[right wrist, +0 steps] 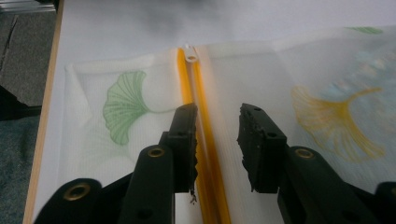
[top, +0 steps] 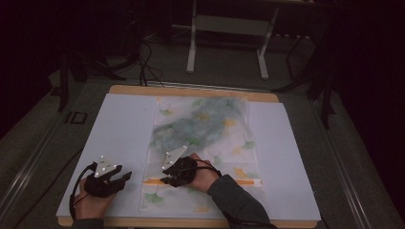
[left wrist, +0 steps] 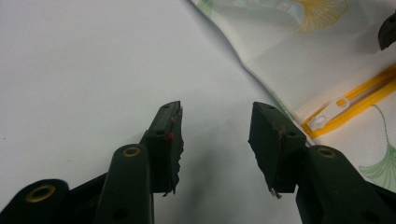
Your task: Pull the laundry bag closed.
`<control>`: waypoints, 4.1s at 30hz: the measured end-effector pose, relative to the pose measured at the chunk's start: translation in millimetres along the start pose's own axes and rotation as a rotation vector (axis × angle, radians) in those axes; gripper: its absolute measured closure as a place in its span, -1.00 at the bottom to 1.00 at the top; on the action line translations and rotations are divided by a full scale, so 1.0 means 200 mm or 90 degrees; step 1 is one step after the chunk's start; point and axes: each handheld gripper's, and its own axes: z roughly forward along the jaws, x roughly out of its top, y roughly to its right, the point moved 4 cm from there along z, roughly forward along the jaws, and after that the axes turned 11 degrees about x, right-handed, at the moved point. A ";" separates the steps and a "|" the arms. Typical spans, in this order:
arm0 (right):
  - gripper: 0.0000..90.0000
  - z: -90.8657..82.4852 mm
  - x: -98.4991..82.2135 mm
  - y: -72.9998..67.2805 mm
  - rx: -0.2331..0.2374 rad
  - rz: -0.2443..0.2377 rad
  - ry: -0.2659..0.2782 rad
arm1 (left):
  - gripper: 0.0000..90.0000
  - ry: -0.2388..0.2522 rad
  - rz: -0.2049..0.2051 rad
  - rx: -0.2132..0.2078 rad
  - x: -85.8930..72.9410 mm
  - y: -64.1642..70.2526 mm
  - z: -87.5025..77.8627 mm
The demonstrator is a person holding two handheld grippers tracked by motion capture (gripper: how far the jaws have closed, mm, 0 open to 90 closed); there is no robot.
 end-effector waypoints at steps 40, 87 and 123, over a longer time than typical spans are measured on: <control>0.82 0.26 0.15 -0.01 0.036 0.021 -0.012 | 0.18 -0.009 0.003 -0.005 0.00 0.01 0.00; 0.86 0.15 0.15 -0.03 0.001 0.000 0.006 | 0.16 -0.083 -0.020 -0.206 0.03 0.23 0.02; 0.87 0.13 0.12 -0.03 0.010 -0.011 -0.019 | 0.93 -0.095 -0.006 -0.246 0.03 0.27 0.10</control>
